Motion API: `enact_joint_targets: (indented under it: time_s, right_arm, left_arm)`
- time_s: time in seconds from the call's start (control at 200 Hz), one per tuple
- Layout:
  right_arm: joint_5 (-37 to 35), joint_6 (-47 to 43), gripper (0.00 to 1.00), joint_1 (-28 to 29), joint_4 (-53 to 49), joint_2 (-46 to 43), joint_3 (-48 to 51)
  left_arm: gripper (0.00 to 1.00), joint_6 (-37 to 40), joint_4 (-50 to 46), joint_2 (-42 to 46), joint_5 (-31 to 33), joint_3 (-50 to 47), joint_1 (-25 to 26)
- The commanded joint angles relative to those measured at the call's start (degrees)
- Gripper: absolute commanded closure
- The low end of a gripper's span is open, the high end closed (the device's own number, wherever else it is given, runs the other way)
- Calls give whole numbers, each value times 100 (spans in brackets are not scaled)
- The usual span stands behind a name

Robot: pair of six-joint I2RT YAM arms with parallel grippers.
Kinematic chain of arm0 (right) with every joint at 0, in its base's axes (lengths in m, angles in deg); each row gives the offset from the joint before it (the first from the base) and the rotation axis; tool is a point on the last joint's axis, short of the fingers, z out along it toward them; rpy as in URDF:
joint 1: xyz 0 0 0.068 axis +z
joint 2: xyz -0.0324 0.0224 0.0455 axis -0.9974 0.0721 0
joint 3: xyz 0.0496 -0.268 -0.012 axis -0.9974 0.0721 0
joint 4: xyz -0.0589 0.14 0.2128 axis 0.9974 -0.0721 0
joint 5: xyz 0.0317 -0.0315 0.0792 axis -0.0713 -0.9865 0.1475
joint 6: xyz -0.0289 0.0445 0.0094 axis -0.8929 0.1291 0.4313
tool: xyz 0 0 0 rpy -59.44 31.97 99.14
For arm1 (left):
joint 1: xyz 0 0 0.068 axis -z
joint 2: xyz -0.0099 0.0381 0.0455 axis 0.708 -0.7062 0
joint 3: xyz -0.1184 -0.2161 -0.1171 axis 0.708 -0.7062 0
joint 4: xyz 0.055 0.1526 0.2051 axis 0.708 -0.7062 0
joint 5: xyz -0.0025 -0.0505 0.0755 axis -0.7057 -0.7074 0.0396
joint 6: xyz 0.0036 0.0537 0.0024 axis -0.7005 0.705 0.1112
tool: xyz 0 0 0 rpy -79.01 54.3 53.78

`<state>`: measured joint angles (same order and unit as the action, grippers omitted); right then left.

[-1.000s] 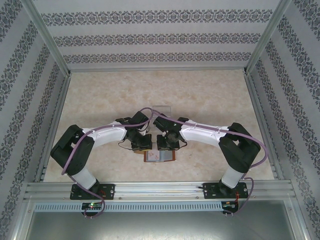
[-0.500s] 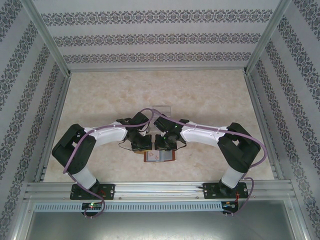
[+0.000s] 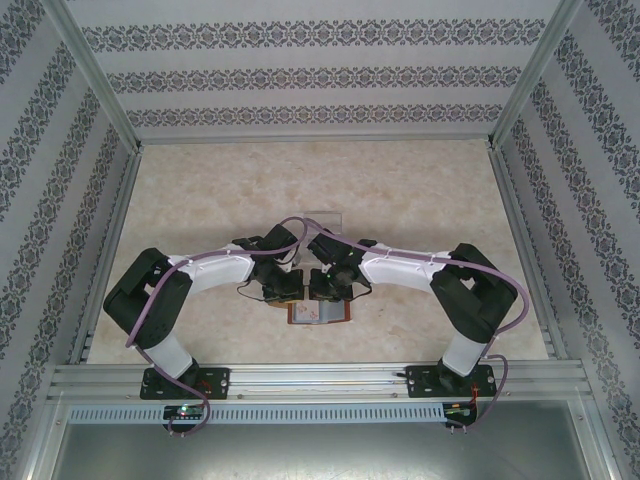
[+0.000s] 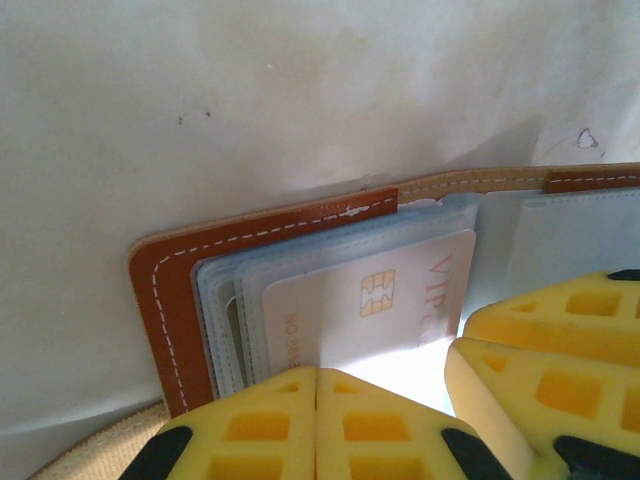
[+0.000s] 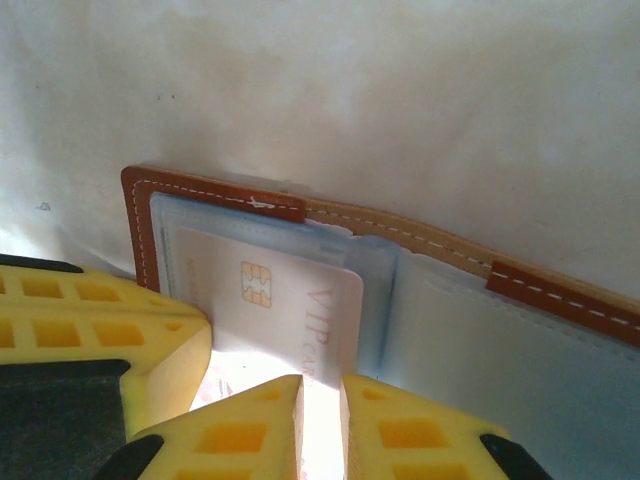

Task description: Take the credit cards out of the card holder

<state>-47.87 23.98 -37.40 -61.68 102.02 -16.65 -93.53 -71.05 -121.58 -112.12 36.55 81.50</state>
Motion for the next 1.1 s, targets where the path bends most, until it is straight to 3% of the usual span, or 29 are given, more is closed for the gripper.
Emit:
enact_joint_targets:
  time_s: [0.0, 0.34, 0.53, 1.094]
  right_arm:
    - [92, 70, 82, -48, 62, 139, 61]
    - [61, 43, 82, -43, 47, 226, 74]
    - [-128, -13, 75, -48, -185, 236, 38]
    - [-503, -189, 75, -39, -793, 72, -219]
  left_arm:
    - [94, -67, 30, 29, 78, -129, 88]
    - [94, -79, 13, 56, 89, -148, 85]
    - [94, -65, -18, 96, 123, -146, 84]
    - [93, -61, -67, 131, 164, -163, 84]
